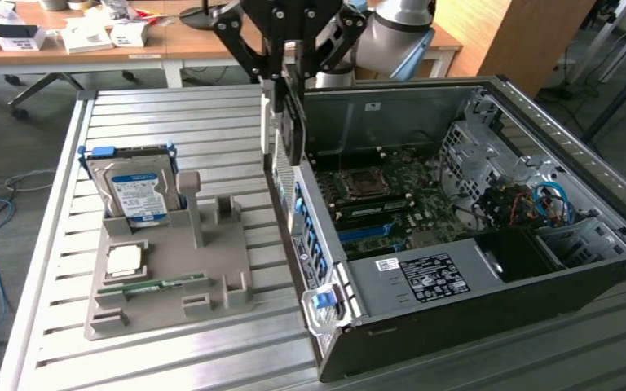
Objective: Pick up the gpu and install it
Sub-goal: 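Pick up the gpu and move the gpu toward the slot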
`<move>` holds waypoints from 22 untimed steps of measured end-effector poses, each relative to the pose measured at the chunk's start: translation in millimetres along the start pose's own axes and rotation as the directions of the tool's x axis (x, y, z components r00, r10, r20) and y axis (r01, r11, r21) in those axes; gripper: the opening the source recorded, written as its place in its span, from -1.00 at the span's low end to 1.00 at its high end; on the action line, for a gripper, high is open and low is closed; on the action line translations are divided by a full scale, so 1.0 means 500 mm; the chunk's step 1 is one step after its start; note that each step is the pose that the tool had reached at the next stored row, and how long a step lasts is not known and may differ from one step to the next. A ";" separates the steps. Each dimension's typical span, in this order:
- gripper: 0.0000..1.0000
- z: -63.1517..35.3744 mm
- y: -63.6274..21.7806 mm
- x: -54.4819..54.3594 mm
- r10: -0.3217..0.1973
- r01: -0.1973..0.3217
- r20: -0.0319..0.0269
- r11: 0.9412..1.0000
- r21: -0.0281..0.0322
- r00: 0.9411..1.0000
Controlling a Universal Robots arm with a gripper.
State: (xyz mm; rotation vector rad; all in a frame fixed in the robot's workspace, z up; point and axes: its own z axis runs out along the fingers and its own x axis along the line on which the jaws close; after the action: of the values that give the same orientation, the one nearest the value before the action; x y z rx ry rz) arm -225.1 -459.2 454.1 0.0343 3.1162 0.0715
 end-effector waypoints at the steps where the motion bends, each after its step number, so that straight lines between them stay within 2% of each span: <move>1: -0.47 0.000 0.000 -0.009 0.000 0.000 0.000 1.000 0.000 1.000; 22: -0.47 0.005 0.006 -0.198 0.000 0.000 0.000 1.000 -0.002 1.000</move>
State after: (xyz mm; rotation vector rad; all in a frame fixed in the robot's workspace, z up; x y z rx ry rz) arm -126.2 -458.5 454.1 0.0341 3.1162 0.0742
